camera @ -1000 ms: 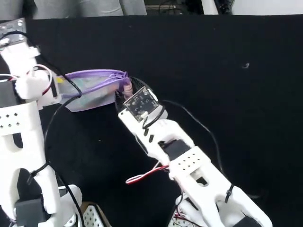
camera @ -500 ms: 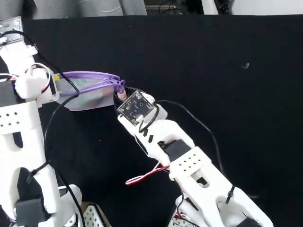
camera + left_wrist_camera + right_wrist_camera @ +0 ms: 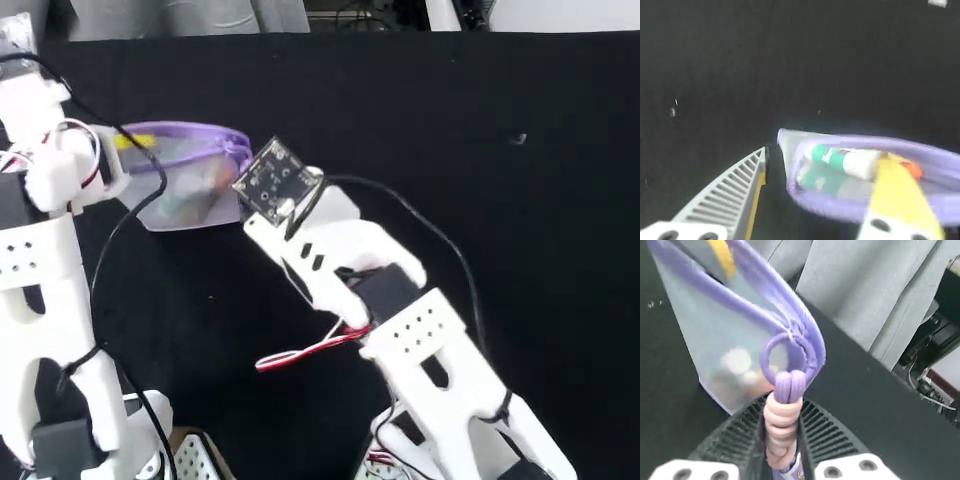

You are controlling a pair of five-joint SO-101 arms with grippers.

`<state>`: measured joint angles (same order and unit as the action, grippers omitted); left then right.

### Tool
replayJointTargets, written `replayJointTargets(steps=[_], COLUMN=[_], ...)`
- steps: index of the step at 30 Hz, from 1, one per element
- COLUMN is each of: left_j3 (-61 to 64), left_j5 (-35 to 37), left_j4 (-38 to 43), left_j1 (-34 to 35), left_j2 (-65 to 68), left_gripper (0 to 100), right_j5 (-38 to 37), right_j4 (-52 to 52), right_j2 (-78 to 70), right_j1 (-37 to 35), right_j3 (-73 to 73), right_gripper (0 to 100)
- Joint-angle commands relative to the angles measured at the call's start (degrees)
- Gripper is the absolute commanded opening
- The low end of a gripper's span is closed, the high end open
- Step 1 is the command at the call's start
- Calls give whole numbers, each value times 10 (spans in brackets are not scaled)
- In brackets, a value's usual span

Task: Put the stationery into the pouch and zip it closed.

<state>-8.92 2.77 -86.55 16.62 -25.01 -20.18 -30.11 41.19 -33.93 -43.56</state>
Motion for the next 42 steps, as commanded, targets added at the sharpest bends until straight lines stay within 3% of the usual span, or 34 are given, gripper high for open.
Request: replayJointTargets(steps=[1,7,13,19,30,35,42], left_j3=[-79,-147,-150,-148,-73,-29,1], left_j5=[0,0,0,0,1,1,1], left_j4=[12,11,-21,-37,-25,14,17], left_j1=[0,5,5,0,-1,-1,-1], left_j2=[-10,-11,-11,-4,-4,-10,-10], left_gripper=[435,436,436,436,436,436,436], right_j5=[3,51,112,115,110,63,60], right_j4=[-50,-96,-143,-178,-203,-254,-345], right_j2=[6,-93,-237,-306,-321,-295,-269], right_j1=[-7,27,122,194,309,313,316], right_j3=[110,221,346,407,409,450,592], right_gripper=[11,11,11,11,11,11,11])
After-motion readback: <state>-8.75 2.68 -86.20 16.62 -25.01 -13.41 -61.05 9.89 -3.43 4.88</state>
